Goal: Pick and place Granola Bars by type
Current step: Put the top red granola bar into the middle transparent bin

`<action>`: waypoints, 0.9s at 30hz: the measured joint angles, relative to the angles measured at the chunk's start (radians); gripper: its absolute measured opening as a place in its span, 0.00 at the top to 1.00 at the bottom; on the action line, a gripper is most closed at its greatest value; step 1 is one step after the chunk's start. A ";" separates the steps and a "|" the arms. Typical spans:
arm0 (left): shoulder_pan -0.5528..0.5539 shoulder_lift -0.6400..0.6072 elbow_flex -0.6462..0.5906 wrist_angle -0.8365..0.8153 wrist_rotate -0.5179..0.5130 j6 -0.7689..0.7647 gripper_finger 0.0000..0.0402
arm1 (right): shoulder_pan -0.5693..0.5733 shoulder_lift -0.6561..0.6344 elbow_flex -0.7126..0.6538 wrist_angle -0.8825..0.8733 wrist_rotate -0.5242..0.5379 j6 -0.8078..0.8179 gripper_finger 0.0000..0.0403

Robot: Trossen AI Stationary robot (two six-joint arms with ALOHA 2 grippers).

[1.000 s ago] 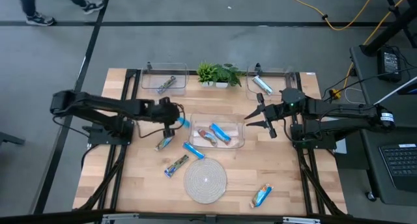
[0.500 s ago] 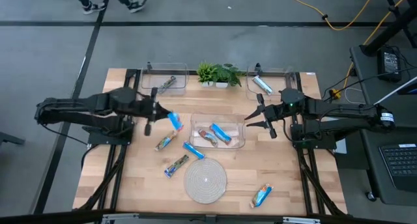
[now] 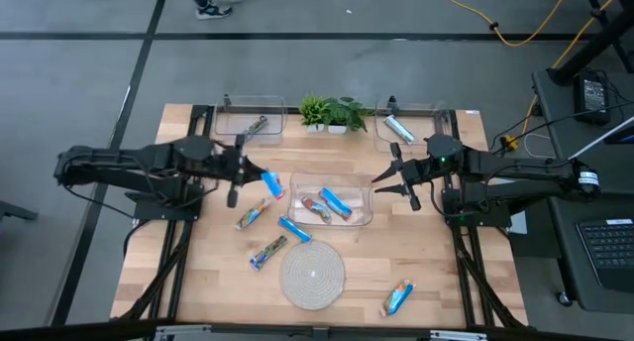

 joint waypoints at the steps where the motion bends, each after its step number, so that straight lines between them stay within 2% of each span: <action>1: 0.000 0.021 0.000 0.003 -0.023 -0.014 0.99 | 0.000 0.000 0.000 0.000 0.000 0.000 0.71; 4: 0.000 0.101 0.000 0.036 -0.077 -0.041 0.99 | 0.000 0.000 0.000 0.000 0.000 -0.001 0.71; 7: 0.000 0.197 0.023 0.062 -0.079 -0.040 0.99 | 0.000 0.000 0.000 0.000 0.000 -0.003 0.71; 13: 0.000 0.409 0.176 0.068 -0.077 -0.007 0.99 | 0.000 0.000 0.000 0.001 0.000 -0.003 0.71; 20: -0.003 0.616 0.332 0.066 -0.018 0.023 0.99 | 0.000 0.000 0.000 0.001 0.000 -0.003 0.71; 27: -0.003 0.748 0.356 0.057 0.025 0.028 0.99 | 0.000 0.000 0.000 0.001 0.000 -0.003 0.71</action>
